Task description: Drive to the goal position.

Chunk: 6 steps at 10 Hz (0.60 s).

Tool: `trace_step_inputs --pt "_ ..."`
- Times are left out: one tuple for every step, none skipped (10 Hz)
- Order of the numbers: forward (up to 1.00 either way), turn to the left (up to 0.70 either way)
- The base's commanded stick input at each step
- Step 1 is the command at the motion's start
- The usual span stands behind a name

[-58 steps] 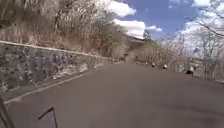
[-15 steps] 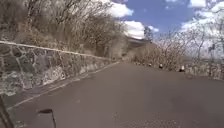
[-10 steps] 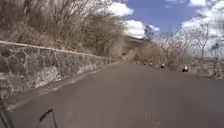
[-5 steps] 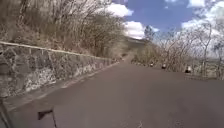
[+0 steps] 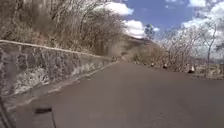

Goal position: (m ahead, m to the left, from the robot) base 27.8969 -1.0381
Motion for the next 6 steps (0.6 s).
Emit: trace_step_inputs --pt "0.70 0.00" --pt "0.70 0.00" --pt "0.70 0.00" --pt "0.70 0.00" --pt "0.70 0.00" --pt "0.70 0.00"
